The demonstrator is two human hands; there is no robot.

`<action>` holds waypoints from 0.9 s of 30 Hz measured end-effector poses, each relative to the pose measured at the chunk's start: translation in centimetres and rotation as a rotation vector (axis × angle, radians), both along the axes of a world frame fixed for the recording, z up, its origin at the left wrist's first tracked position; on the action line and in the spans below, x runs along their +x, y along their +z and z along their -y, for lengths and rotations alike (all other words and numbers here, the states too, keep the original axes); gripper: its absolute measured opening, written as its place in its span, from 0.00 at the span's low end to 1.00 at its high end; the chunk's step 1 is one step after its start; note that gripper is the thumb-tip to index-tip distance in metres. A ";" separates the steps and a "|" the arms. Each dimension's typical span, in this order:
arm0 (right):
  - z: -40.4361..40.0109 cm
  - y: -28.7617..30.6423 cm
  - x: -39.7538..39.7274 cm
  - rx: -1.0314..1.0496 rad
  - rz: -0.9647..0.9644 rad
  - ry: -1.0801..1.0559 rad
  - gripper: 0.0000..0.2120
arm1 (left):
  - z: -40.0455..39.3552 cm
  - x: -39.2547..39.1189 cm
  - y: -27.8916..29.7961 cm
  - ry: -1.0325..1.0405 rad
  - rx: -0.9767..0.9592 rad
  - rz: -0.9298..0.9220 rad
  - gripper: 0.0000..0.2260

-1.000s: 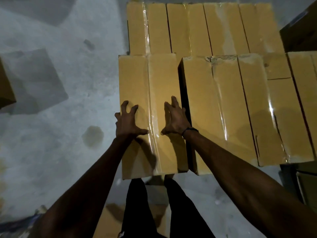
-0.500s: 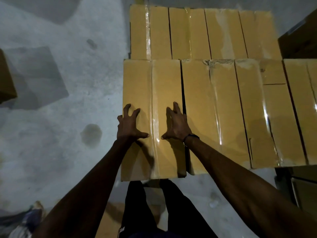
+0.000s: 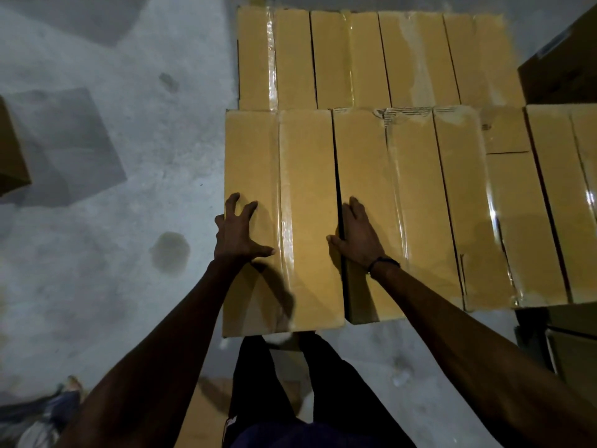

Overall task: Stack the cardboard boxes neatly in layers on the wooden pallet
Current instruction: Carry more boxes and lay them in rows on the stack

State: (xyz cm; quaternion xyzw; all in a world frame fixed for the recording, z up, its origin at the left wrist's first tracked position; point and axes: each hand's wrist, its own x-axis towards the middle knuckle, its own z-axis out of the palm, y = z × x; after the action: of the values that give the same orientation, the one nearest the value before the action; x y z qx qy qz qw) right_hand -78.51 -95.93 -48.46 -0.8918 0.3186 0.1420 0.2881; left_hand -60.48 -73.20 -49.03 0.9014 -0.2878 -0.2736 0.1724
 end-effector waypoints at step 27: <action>-3.5 -0.6 -11.4 0.068 -0.073 0.268 0.49 | -5.4 -9.1 1.1 0.102 0.048 -0.092 0.50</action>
State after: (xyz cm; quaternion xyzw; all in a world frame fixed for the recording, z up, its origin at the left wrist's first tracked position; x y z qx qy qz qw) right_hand -89.94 -92.38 -49.02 -0.9103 0.2022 0.2222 0.2848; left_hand -69.54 -67.79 -47.96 0.9052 -0.2265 -0.3125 0.1777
